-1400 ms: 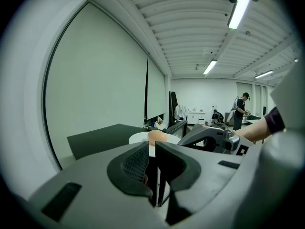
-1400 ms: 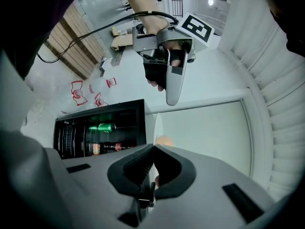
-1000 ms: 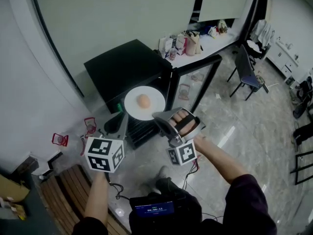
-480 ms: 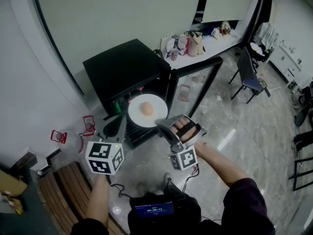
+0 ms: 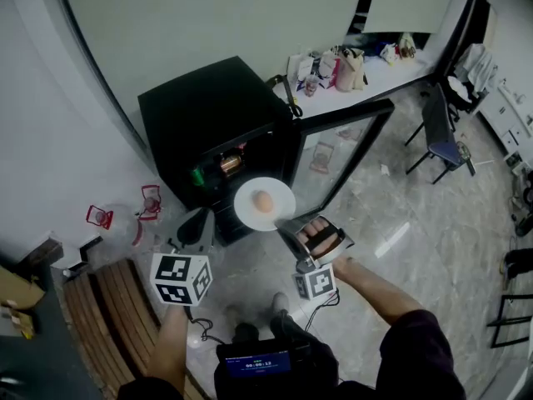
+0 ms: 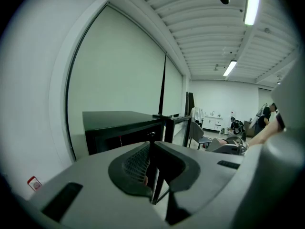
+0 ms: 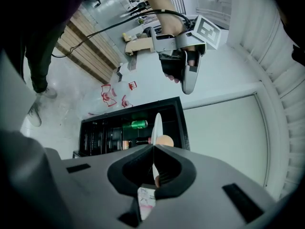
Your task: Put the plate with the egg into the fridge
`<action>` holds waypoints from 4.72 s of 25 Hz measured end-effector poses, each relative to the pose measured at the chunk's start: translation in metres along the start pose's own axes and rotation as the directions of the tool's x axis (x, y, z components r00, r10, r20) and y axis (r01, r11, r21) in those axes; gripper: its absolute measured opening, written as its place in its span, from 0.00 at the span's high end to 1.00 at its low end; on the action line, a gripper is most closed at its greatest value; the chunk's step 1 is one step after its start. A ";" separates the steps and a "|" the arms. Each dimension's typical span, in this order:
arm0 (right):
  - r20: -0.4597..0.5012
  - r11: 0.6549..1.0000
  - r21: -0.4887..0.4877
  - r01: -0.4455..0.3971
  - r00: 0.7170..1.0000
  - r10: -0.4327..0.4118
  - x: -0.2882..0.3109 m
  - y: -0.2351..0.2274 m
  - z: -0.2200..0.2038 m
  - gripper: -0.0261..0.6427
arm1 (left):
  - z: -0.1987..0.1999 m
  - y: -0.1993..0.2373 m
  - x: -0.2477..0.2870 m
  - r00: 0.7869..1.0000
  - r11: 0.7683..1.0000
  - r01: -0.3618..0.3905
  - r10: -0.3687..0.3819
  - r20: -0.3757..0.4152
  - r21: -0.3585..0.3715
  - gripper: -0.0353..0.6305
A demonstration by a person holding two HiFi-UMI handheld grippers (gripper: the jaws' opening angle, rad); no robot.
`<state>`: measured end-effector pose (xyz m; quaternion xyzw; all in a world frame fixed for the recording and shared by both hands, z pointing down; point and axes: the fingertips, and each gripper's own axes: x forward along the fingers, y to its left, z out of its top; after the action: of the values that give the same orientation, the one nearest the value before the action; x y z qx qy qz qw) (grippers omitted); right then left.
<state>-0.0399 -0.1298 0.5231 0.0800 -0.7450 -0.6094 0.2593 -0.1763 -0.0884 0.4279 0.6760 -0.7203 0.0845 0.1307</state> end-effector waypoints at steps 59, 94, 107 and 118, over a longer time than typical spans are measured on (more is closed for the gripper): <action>-0.041 0.937 0.021 -0.350 0.936 0.351 0.409 0.398 -0.062 0.83 | -0.371 0.101 0.171 0.995 0.995 -0.073 0.067 -0.078 -0.072 0.90; -0.140 0.274 0.946 0.170 0.982 -0.125 -0.042 -0.038 -0.122 0.95 | -0.029 -0.161 0.122 0.931 0.929 0.358 -0.363 0.041 0.096 0.93; -0.162 0.138 0.974 0.181 0.977 -0.137 -0.088 -0.041 -0.367 0.95 | 0.006 -0.303 0.274 0.913 0.907 0.405 -0.407 -0.006 0.112 0.93; 0.095 0.117 0.989 -0.095 0.995 0.001 -0.009 -0.068 -0.491 0.61 | 0.040 -0.332 0.363 0.951 0.947 0.309 -0.308 -0.024 0.093 0.93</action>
<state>0.1917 -0.5682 0.5161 0.1864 -0.9723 0.0449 0.1340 0.1322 -0.4695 0.4811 0.7853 -0.6004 0.1006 0.1129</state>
